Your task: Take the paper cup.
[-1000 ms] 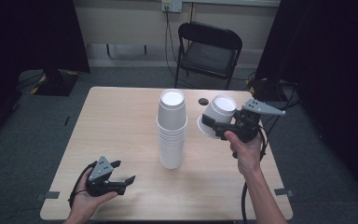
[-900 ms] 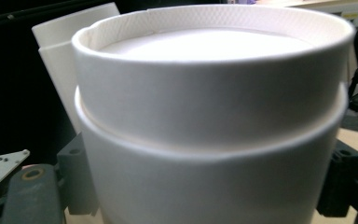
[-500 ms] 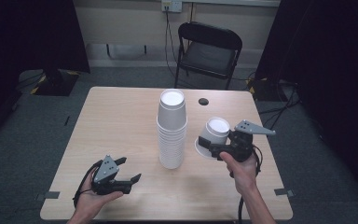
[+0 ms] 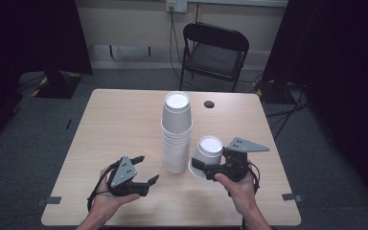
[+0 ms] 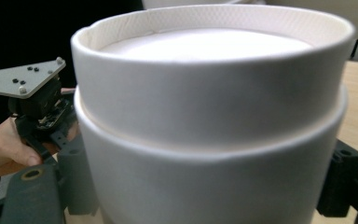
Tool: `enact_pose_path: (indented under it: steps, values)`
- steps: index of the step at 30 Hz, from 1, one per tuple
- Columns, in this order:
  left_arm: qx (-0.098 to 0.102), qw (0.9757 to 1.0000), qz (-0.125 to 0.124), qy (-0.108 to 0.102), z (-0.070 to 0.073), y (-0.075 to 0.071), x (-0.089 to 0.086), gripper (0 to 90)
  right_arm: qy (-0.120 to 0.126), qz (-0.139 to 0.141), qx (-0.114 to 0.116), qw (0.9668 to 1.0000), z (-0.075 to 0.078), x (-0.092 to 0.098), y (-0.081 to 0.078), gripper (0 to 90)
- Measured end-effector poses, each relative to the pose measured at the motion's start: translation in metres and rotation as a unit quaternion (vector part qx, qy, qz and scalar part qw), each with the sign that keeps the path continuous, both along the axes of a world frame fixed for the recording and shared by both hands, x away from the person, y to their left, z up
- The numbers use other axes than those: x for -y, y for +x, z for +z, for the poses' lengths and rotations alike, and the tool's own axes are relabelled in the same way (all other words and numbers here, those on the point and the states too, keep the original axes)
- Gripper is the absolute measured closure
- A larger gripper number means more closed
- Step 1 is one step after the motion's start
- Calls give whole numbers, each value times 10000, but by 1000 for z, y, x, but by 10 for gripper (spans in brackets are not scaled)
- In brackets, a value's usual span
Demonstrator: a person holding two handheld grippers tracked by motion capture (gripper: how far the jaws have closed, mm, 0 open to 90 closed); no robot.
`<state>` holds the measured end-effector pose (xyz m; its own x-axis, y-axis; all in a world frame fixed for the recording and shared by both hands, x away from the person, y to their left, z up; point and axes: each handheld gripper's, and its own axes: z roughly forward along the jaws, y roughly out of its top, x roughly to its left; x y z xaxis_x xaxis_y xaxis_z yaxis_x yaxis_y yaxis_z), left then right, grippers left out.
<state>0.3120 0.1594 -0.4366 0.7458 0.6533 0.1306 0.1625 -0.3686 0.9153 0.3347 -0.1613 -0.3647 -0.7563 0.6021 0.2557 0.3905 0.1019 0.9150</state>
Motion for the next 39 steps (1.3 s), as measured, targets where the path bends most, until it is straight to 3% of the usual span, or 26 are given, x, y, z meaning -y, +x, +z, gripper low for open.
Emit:
enact_pose_path:
  steps: [4,5,6,8,10,11,16,19,22,23,24,25,27,35,36,38,39]
  values:
    - [-64,9997,-130,-213,0,-1,11,202,54,167,-156,9997,-8,-13,-1,163]
    - [-244,9992,-134,-298,0,-1,13,215,24,239,-213,9995,-14,-20,-2,163]
    - [-244,9992,-134,-298,0,-1,13,216,24,239,-213,9995,-14,-20,-2,163]
    - [-546,9975,-145,-425,0,-2,14,222,35,284,-285,9992,-19,-26,-3,163]
    - [-559,9972,-144,-468,-1,-5,14,231,124,342,-327,9988,-23,-32,-4,163]
    - [-563,9969,-199,-514,-1,-5,14,249,279,379,-441,9979,-26,-35,-5,163]
    - [-489,9958,-396,-669,-2,-8,13,202,315,463,-602,9966,-34,-47,-8,163]
    - [-437,9966,-399,-579,-4,-10,16,177,373,524,-688,9956,-37,-54,-8,163]
    - [-193,9973,-530,-475,-7,-13,19,246,452,603,-759,9943,-38,-61,-8,163]
    - [-155,9966,-576,-569,-7,-14,20,290,600,596,-832,9929,-36,-61,-7,163]
    - [-41,9961,-639,-608,-7,-14,20,290,600,596,-832,9929,-36,-61,-7,163]
    - [168,9960,-623,-615,-7,-16,21,348,716,597,-900,9916,-33,-62,-5,163]
    - [293,9951,-657,-673,-6,-17,21,415,754,604,-931,9910,-32,-63,-4,163]
    - [368,9946,-710,-657,-8,-17,23,566,897,662,-1192,9866,-37,-70,-5,163]
    - [310,9943,-780,-653,-8,-17,24,585,983,668,-1238,9852,-37,-71,-5,163]
    - [405,9951,-709,-550,-9,-19,24,620,1148,717,-1381,9811,-38,-71,-5,163]
    - [417,9950,-713,-566,-9,-19,25,625,1139,705,-1371,9815,-38,-71,-5,163]
